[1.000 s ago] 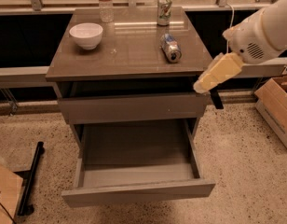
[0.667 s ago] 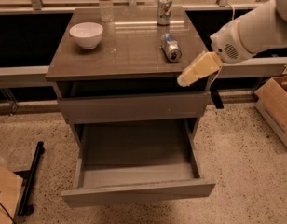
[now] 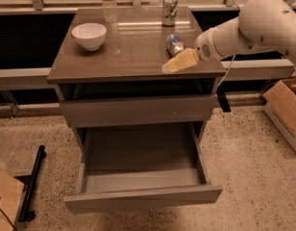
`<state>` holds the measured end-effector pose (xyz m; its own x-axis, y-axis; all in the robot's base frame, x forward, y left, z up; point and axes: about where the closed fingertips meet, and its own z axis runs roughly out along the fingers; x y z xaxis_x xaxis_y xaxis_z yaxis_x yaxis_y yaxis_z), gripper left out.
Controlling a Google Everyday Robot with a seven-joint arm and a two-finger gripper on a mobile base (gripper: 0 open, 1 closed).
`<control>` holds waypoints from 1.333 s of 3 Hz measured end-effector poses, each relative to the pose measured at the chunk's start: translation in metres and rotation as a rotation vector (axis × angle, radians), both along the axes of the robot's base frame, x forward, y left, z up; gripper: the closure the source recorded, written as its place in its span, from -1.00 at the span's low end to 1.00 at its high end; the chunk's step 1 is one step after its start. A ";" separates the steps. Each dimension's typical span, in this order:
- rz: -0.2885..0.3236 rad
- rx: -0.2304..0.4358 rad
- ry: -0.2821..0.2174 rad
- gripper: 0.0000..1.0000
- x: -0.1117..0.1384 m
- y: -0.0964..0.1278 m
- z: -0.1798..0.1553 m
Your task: Place redbull can into middle drawer
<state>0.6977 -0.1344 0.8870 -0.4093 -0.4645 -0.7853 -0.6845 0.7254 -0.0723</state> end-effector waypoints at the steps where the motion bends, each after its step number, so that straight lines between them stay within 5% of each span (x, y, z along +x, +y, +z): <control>1: -0.053 0.030 -0.030 -1.00 0.055 -0.001 -0.013; 2: -0.058 0.036 -0.035 -1.00 0.063 -0.002 -0.014; 4: -0.167 0.119 -0.080 -1.00 0.091 0.006 -0.024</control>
Offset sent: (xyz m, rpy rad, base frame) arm 0.0521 -0.0009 -0.0122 0.0284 -0.0283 -0.0498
